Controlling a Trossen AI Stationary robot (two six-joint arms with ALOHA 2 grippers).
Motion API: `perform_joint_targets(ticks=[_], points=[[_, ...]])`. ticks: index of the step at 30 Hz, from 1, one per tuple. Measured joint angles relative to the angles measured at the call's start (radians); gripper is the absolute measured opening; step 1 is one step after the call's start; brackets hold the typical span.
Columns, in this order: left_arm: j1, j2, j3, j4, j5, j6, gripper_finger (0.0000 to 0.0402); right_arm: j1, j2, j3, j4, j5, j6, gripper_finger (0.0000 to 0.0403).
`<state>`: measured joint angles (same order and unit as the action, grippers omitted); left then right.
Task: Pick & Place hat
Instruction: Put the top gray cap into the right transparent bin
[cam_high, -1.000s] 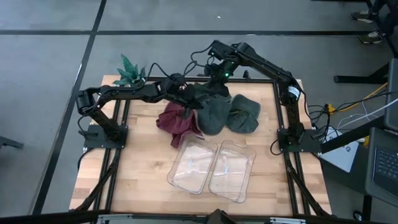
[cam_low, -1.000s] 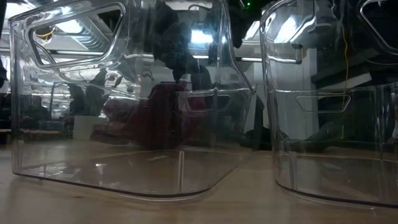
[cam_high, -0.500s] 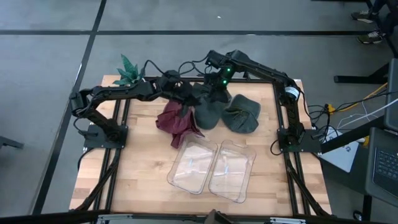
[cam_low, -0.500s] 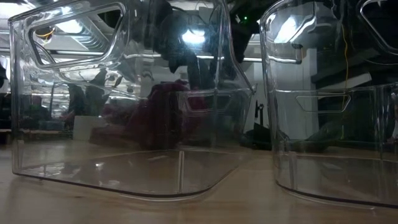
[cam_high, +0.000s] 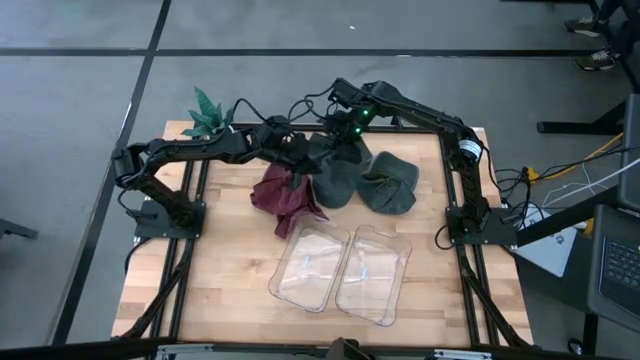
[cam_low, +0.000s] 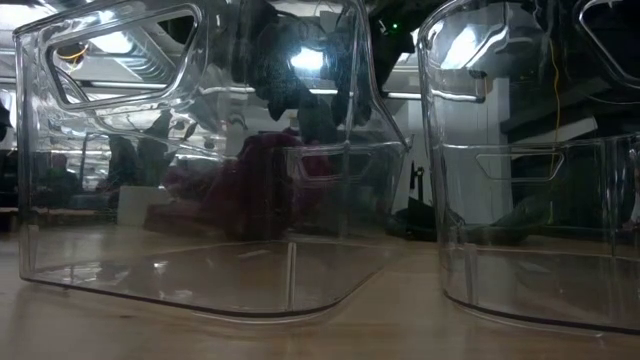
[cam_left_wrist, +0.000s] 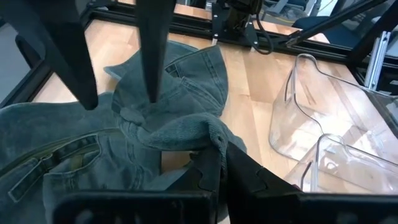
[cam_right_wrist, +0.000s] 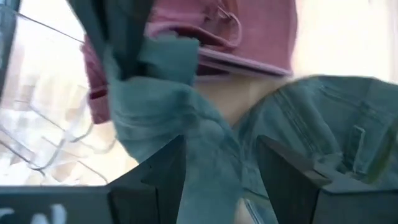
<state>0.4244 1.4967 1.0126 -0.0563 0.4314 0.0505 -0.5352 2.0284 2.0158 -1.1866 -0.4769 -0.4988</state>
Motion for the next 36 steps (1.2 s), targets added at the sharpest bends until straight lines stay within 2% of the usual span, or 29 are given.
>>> perform_joint_targets(ticks=[7, 15, 24, 28, 31, 34, 36], points=[[0.000, 0.000, 0.000, 0.018, -0.028, -0.002, 0.0003, 0.009, -0.001, -0.023, 0.039, -0.065, 0.000, 0.0192], [-0.002, 0.000, 0.000, 0.027, -0.027, -0.014, 0.0003, 0.019, 0.001, -0.119, 0.115, -0.004, 0.000, 0.0192], [-0.007, 0.000, 0.000, 0.029, -0.047, -0.033, 0.0004, 0.020, 0.000, -0.123, 0.090, -0.021, 0.019, 0.0184], [-0.007, 0.000, 0.000, 0.029, -0.048, -0.063, 0.0009, 0.020, 0.000, -0.123, 0.055, -0.022, 0.019, 0.0136], [-0.006, 0.000, 0.000, 0.029, -0.048, -0.074, 0.0015, 0.020, 0.001, -0.123, 0.035, -0.027, 0.019, 0.0079], [-0.007, 0.000, 0.000, 0.029, -0.047, -0.073, 0.0020, 0.020, 0.001, -0.123, 0.024, -0.075, 0.019, 0.0020], [-0.010, 0.000, 0.000, 0.027, -0.047, -0.074, 0.0022, 0.020, 0.001, -0.123, 0.024, -0.095, 0.020, 0.0012]])
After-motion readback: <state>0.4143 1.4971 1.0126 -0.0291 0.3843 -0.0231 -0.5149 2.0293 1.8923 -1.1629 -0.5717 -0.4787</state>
